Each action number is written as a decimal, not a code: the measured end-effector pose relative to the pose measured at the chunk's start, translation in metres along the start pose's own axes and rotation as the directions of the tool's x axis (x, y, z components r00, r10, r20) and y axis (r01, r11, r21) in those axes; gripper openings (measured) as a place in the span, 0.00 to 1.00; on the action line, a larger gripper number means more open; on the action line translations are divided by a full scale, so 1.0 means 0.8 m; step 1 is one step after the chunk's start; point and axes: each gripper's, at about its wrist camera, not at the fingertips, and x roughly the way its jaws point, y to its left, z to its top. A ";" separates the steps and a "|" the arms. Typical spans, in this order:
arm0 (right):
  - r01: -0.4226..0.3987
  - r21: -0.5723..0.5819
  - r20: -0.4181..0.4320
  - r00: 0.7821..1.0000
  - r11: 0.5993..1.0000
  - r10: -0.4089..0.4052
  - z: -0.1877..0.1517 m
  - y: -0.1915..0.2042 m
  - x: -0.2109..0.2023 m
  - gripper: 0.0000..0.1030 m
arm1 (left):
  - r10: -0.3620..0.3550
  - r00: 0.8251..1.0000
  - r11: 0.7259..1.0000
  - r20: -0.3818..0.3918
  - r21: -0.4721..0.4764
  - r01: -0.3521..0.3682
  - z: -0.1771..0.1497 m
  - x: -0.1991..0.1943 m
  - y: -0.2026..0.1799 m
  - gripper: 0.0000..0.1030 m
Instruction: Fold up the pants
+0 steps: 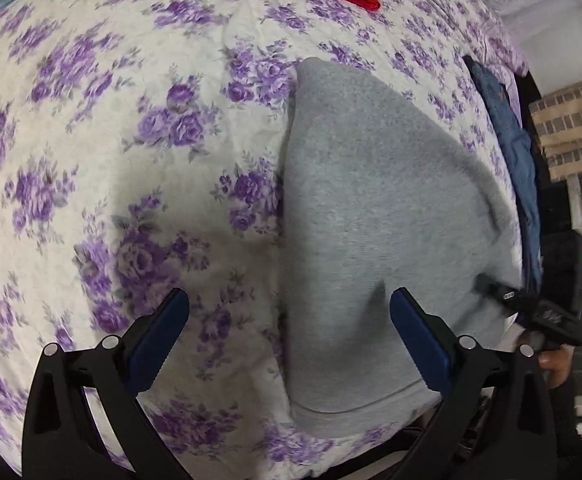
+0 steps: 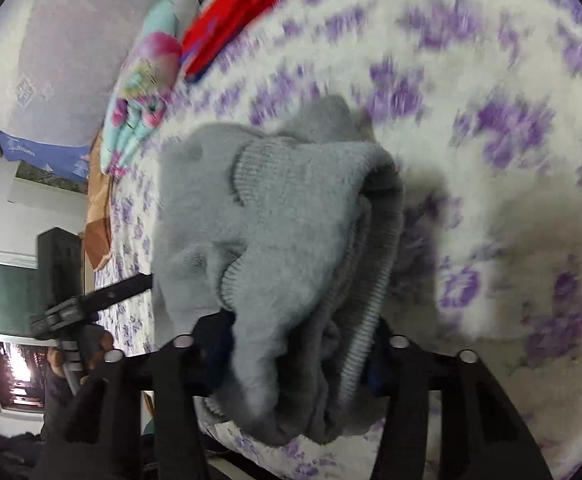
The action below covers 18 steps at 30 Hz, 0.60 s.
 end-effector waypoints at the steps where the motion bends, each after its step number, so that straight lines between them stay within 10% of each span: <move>1: 0.021 -0.016 0.016 1.000 1.000 -0.021 0.001 0.003 -0.008 0.47 | -0.010 1.000 1.000 0.003 0.016 0.010 0.002 -0.002 -0.004 0.95; 9: 0.111 -0.036 -0.019 0.994 0.993 -0.112 0.011 -0.025 0.004 0.54 | -0.030 0.999 0.994 -0.035 0.107 0.033 0.015 0.022 -0.047 0.95; 18: 0.061 -0.116 -0.138 0.987 0.991 -0.076 0.039 -0.023 0.038 0.84 | -0.119 0.988 0.987 -0.103 -0.124 0.106 0.007 0.067 -0.030 0.96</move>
